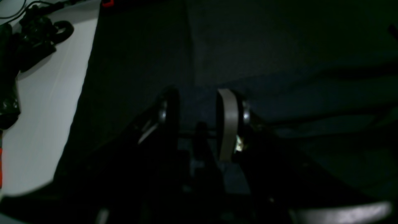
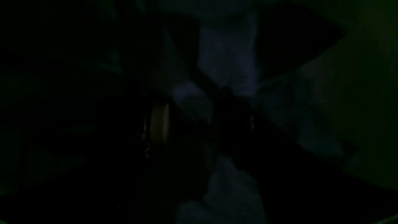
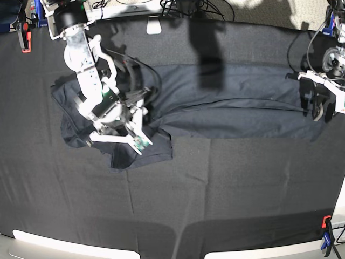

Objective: Layout the t-shirt on the table in an organized manner, then fold the t-shirt properly

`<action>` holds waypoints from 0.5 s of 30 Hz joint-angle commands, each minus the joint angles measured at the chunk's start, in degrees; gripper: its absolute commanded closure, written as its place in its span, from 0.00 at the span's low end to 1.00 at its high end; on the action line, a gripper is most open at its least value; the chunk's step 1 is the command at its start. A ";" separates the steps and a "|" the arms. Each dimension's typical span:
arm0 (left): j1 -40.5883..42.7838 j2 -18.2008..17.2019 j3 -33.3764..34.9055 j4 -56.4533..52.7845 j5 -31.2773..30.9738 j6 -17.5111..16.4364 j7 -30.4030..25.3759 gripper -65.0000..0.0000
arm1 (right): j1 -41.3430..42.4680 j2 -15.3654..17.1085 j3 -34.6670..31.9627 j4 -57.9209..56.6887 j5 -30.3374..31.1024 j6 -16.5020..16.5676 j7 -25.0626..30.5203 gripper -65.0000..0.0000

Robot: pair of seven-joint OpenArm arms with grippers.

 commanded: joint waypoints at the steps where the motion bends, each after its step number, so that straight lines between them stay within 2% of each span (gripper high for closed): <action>1: -0.20 -0.76 -0.52 0.90 -0.46 0.39 -1.42 0.73 | 1.09 0.17 0.28 0.81 -0.37 -0.26 0.50 0.59; 3: -0.20 -0.76 -0.52 0.92 -0.48 0.39 -1.42 0.73 | 1.25 0.17 0.28 0.81 -0.37 -0.26 0.50 0.64; 9: -0.20 -0.76 -0.52 0.90 -0.46 0.39 -1.42 0.73 | 1.68 0.17 0.28 2.27 -0.39 -0.24 -1.31 0.94; 11: -0.20 -0.76 -0.52 0.90 -0.46 0.39 -1.42 0.73 | 1.66 0.20 0.28 4.09 -0.37 -0.24 -3.15 0.98; 15: -0.17 -0.76 -0.52 0.90 -0.46 0.39 -1.40 0.73 | -0.07 0.20 0.28 9.51 -0.33 -0.22 -5.86 0.98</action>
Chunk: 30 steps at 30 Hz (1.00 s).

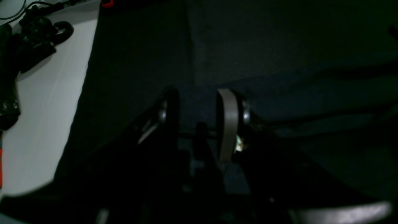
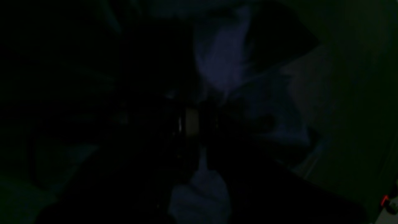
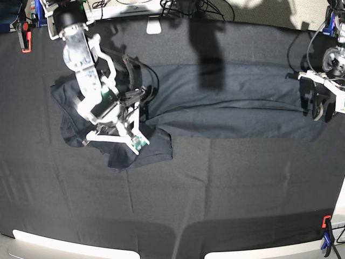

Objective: Layout the t-shirt on the table in an organized manner, then fold the t-shirt properly

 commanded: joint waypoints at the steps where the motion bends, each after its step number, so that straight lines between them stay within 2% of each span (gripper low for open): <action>1: -0.17 -0.79 -0.52 0.90 -0.46 0.39 -1.40 0.73 | -0.59 0.20 0.26 2.45 -0.09 0.00 -0.39 0.98; 7: -0.20 -0.79 -0.52 0.90 -0.46 0.37 -1.42 0.73 | -8.66 0.13 0.24 10.67 4.24 0.00 -1.22 0.98; 12: -0.20 -0.79 -0.52 0.90 -0.46 0.37 -1.42 0.73 | -11.50 -0.68 0.22 12.04 13.18 0.04 -1.18 0.98; 22: -0.17 -0.79 -0.52 0.90 -0.48 0.37 -1.40 0.73 | -11.47 -8.63 0.22 12.04 20.11 0.20 1.57 0.98; 26: -0.17 -0.79 -0.52 0.90 -0.48 0.37 -1.40 0.73 | -11.47 -11.37 0.22 11.47 20.20 0.28 4.50 0.97; 28: -0.17 -0.79 -0.52 0.90 -0.48 0.37 -1.40 0.73 | -11.47 -12.24 0.22 11.10 20.06 1.68 5.07 0.93; 30: -0.17 -0.79 -0.52 0.90 -0.48 0.37 -1.40 0.73 | -11.47 -12.37 0.22 11.10 20.09 5.05 5.09 0.82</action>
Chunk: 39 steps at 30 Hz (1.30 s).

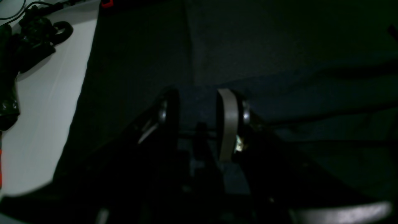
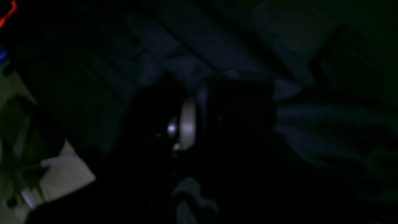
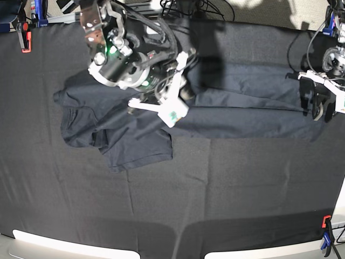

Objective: Layout the t-shirt on the table in an organized manner, then fold the t-shirt properly

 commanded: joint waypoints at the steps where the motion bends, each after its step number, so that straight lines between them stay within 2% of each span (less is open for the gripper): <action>1: -0.15 -0.76 -0.52 0.90 -0.46 0.39 -1.40 0.73 | 0.55 -0.28 0.09 0.83 0.59 1.07 1.42 0.77; 4: -0.15 -0.76 -0.52 0.90 -0.44 0.39 -1.40 0.73 | 0.55 -0.28 0.13 0.83 0.57 1.31 1.40 0.68; 9: -0.15 -0.76 -0.52 0.90 -0.44 0.39 -1.40 0.73 | 1.07 -0.28 0.15 1.05 -0.11 1.31 -0.17 0.68; 13: -0.17 -0.79 -0.52 0.90 -0.46 0.39 -1.42 0.73 | 2.36 -0.31 0.59 1.05 -8.74 1.18 -2.78 0.68; 16: -0.17 -0.79 -0.52 0.90 -0.46 0.39 -1.42 0.73 | 2.43 -0.28 3.54 1.05 -11.69 -1.86 -2.75 0.68; 20: -0.15 -0.79 -0.52 0.90 -0.46 0.39 -1.42 0.73 | 2.43 -0.28 9.99 1.03 -11.23 -2.25 -2.27 0.68; 24: -0.15 -0.79 -0.52 0.90 -0.46 0.42 -1.40 0.73 | 2.45 -0.28 16.85 0.24 -5.57 -2.23 -1.42 0.68; 27: -0.15 -0.76 -0.52 0.90 -0.46 0.39 -1.40 0.73 | 2.45 -0.31 20.33 -2.05 -3.56 -2.23 -1.44 0.68; 30: -0.15 -0.76 -0.52 0.90 -0.46 0.39 -1.40 0.73 | 2.80 -0.28 21.86 -5.46 -2.21 -2.23 -1.90 0.68; 39: -0.15 -0.76 -0.52 0.90 -0.46 0.39 -1.40 0.73 | 6.58 -0.33 21.90 -13.31 -3.30 -2.23 -2.99 0.68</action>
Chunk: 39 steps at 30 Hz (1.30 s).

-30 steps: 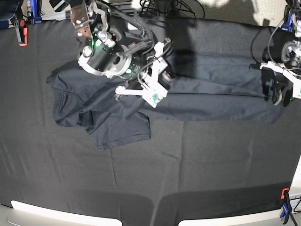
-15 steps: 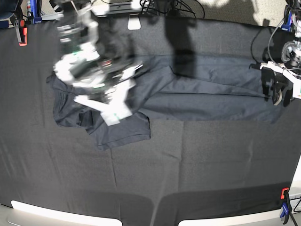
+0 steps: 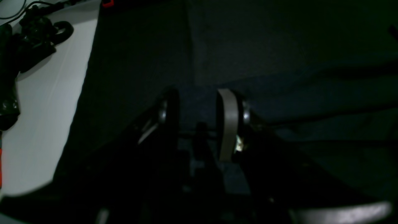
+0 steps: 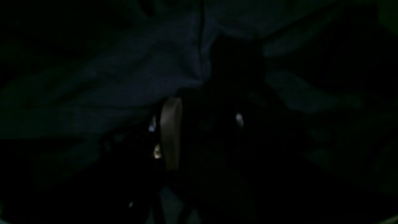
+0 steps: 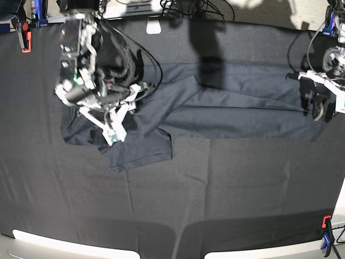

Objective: Layout the t-shirt on the table in an organized manner, then fold the t-shirt properly

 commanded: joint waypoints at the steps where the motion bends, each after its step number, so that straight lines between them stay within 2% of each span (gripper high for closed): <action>1: -0.15 -0.81 -0.52 0.90 -0.46 0.39 -1.40 0.73 | 0.85 0.02 0.02 0.31 0.57 0.02 0.92 0.68; 11: -0.15 -0.81 -0.52 0.92 -0.48 0.39 -1.40 0.73 | 3.19 -0.20 -0.07 -3.48 0.20 0.02 1.18 0.70; 13: -0.15 -0.79 -0.52 0.92 -0.46 0.39 -1.40 0.73 | 3.48 -0.28 -0.07 -3.48 0.17 0.02 1.18 0.81; 15: -0.15 -0.81 -0.52 0.90 -0.46 0.39 -1.40 0.73 | 3.48 -0.28 -0.07 -3.48 0.20 0.04 1.73 0.96; 16: -0.15 -0.81 -0.52 0.90 -0.46 0.39 -1.40 0.73 | 3.48 -0.28 -0.07 -3.48 0.17 0.20 2.01 1.00; 20: -0.15 -0.79 -0.52 0.90 -0.46 0.39 -1.40 0.73 | 3.58 -0.28 -0.07 -3.02 0.20 4.68 2.89 1.00; 23: -0.15 -0.79 -0.52 0.92 -0.46 0.39 -1.42 0.73 | 3.58 -0.28 -0.07 -0.66 0.46 4.98 2.86 1.00; 27: -0.15 -0.79 -0.52 0.90 -0.46 0.39 -1.40 0.73 | 3.58 -0.28 -0.02 3.34 4.83 4.98 1.33 1.00; 29: -0.15 -0.79 -0.52 0.92 -0.46 0.39 -1.42 0.73 | 3.23 -0.31 -0.02 3.28 4.11 5.03 0.98 1.00; 30: -0.17 -0.81 -0.52 0.90 -0.46 0.39 -1.40 0.73 | 2.75 -0.28 -0.02 3.04 3.37 5.07 1.05 1.00; 34: -0.15 -0.81 -0.52 0.92 -0.46 0.39 -1.42 0.73 | 0.61 -0.24 -0.02 1.68 1.20 5.03 4.26 0.73; 36: -0.15 -0.81 -0.52 0.90 -0.46 0.39 -1.40 0.73 | 0.26 -0.26 -0.02 1.42 1.18 5.05 6.45 0.63; 39: -0.15 -0.79 -0.52 0.90 -0.46 0.42 -1.40 0.73 | 0.46 -0.26 0.00 1.36 1.03 5.03 7.58 0.55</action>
